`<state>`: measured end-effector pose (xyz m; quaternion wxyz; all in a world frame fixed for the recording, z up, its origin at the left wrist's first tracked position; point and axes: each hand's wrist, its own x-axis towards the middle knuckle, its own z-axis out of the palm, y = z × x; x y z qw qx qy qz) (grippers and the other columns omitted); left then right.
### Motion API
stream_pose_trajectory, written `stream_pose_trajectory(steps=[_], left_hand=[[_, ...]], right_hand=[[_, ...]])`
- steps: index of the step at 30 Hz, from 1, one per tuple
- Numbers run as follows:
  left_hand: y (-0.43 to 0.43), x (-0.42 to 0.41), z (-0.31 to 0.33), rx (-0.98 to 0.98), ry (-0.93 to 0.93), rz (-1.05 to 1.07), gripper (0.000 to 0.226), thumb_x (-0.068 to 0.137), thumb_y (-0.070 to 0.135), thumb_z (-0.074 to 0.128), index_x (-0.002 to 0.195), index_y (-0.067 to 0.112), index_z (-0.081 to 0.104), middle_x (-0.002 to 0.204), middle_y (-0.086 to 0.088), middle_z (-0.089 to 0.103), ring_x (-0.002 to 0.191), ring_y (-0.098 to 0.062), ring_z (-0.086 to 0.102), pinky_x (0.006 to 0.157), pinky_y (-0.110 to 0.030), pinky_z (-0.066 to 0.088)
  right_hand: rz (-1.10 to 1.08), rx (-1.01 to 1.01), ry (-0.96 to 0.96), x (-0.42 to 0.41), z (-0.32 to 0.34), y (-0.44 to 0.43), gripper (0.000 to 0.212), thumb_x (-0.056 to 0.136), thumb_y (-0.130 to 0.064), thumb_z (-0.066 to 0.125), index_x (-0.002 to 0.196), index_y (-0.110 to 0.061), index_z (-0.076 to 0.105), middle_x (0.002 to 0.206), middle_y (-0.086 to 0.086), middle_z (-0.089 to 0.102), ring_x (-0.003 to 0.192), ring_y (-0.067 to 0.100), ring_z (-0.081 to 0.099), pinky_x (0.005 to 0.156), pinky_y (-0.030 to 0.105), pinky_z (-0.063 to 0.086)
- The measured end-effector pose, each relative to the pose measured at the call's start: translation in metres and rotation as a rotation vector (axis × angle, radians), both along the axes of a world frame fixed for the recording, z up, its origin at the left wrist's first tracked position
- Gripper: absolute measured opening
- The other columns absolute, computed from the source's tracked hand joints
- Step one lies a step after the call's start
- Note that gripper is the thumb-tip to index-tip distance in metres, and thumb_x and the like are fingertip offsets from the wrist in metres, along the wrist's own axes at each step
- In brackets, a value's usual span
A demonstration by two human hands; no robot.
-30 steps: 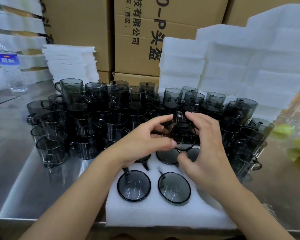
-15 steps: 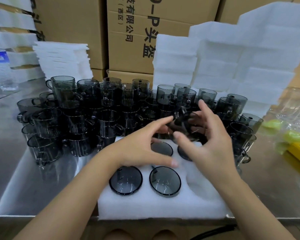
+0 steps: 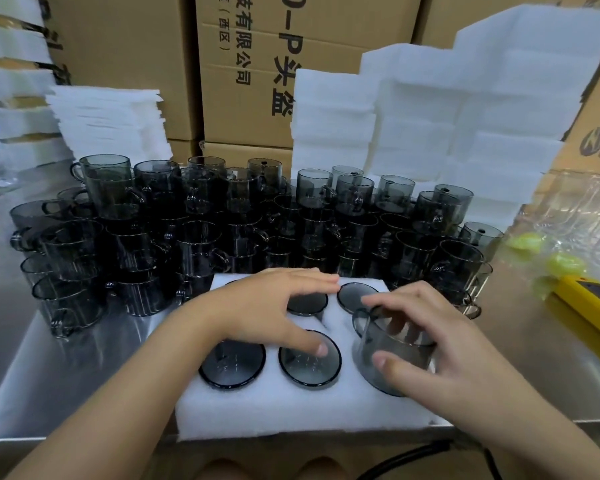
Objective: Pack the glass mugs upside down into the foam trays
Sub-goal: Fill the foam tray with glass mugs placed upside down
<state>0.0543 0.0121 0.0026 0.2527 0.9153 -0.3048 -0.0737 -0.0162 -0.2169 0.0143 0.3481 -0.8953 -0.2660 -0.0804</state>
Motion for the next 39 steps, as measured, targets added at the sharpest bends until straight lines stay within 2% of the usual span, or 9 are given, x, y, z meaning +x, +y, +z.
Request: stream_pose_trajectory(steps=[11, 17, 22, 26, 29, 31, 33, 36, 39], left_hand=[[0.000, -0.002, 0.000, -0.007, -0.002, 0.009, 0.075, 0.075, 0.049, 0.074, 0.138, 0.053, 0.034, 0.126, 0.055, 0.017, 0.134, 0.021, 0.008, 0.116, -0.024, 0.011], [0.001, -0.002, 0.000, -0.033, -0.003, 0.020, 0.074, 0.075, 0.049, 0.074, 0.138, 0.052, 0.036, 0.137, 0.046, 0.023, 0.134, 0.020, 0.013, 0.115, -0.021, 0.013], [0.001, -0.002, 0.000, -0.033, 0.006, 0.017, 0.071, 0.075, 0.049, 0.074, 0.136, 0.053, 0.037, 0.131, 0.051, 0.022, 0.132, 0.021, 0.012, 0.113, -0.019, 0.012], [0.000, -0.003, 0.001, -0.032, 0.005, 0.017, 0.071, 0.076, 0.049, 0.073, 0.137, 0.052, 0.037, 0.137, 0.046, 0.023, 0.133, 0.020, 0.013, 0.114, -0.021, 0.013], [0.000, -0.004, 0.001, -0.051, -0.001, 0.013, 0.071, 0.076, 0.047, 0.074, 0.137, 0.051, 0.038, 0.141, 0.042, 0.025, 0.133, 0.020, 0.013, 0.112, -0.018, 0.013], [0.000, -0.004, 0.002, -0.058, -0.005, 0.009, 0.071, 0.076, 0.046, 0.074, 0.137, 0.050, 0.038, 0.143, 0.039, 0.025, 0.133, 0.020, 0.014, 0.111, -0.017, 0.014], [-0.001, -0.004, 0.003, -0.062, -0.012, -0.007, 0.071, 0.077, 0.044, 0.074, 0.138, 0.048, 0.039, 0.147, 0.035, 0.027, 0.135, 0.016, 0.018, 0.115, -0.022, 0.017], [-0.001, -0.005, 0.003, -0.047, -0.036, -0.005, 0.073, 0.076, 0.046, 0.074, 0.139, 0.048, 0.037, 0.147, 0.034, 0.027, 0.135, 0.017, 0.016, 0.116, -0.021, 0.016], [0.000, -0.004, 0.002, -0.030, -0.036, 0.000, 0.075, 0.076, 0.049, 0.073, 0.141, 0.047, 0.035, 0.149, 0.034, 0.024, 0.135, 0.017, 0.014, 0.116, -0.020, 0.013]], right_hand=[[0.111, -0.089, 0.052, 0.012, 0.002, -0.002, 0.042, 0.080, -0.037, 0.066, 0.117, -0.047, 0.049, 0.110, -0.028, 0.039, 0.107, -0.002, 0.043, 0.085, 0.007, 0.031], [0.137, -0.094, 0.066, 0.008, -0.010, -0.003, 0.046, 0.080, -0.045, 0.062, 0.123, -0.048, 0.045, 0.118, -0.028, 0.037, 0.121, -0.001, 0.037, 0.093, 0.007, 0.028], [0.056, -0.114, -0.030, 0.002, -0.022, -0.002, 0.048, 0.077, -0.045, 0.057, 0.123, -0.047, 0.042, 0.114, -0.033, 0.030, 0.122, 0.000, 0.031, 0.094, 0.005, 0.023], [0.090, -0.136, 0.050, 0.003, -0.012, -0.001, 0.055, 0.074, -0.047, 0.058, 0.127, -0.048, 0.041, 0.120, -0.036, 0.026, 0.127, -0.005, 0.024, 0.096, 0.001, 0.016], [0.103, -0.155, 0.045, 0.006, 0.002, 0.002, 0.052, 0.075, -0.062, 0.051, 0.125, -0.047, 0.048, 0.125, -0.042, 0.024, 0.127, -0.009, 0.022, 0.099, 0.004, 0.017], [0.099, -0.183, -0.007, 0.008, 0.008, 0.008, 0.047, 0.081, -0.070, 0.037, 0.126, -0.055, 0.039, 0.133, -0.047, 0.018, 0.130, -0.014, 0.014, 0.104, 0.009, 0.015], [0.140, -0.264, -0.010, 0.010, 0.006, 0.015, 0.047, 0.088, -0.071, 0.022, 0.133, -0.057, 0.018, 0.141, -0.048, -0.001, 0.133, -0.020, -0.006, 0.107, 0.005, -0.001], [0.176, -0.442, 0.057, 0.012, -0.003, 0.017, 0.072, 0.075, -0.073, 0.003, 0.141, -0.045, -0.005, 0.142, -0.039, -0.021, 0.126, -0.024, -0.026, 0.103, 0.003, -0.018], [0.187, -0.540, 0.046, 0.012, -0.004, 0.015, 0.069, 0.072, -0.078, -0.003, 0.129, -0.046, -0.027, 0.140, -0.035, -0.030, 0.125, -0.022, -0.032, 0.101, 0.004, -0.022]])
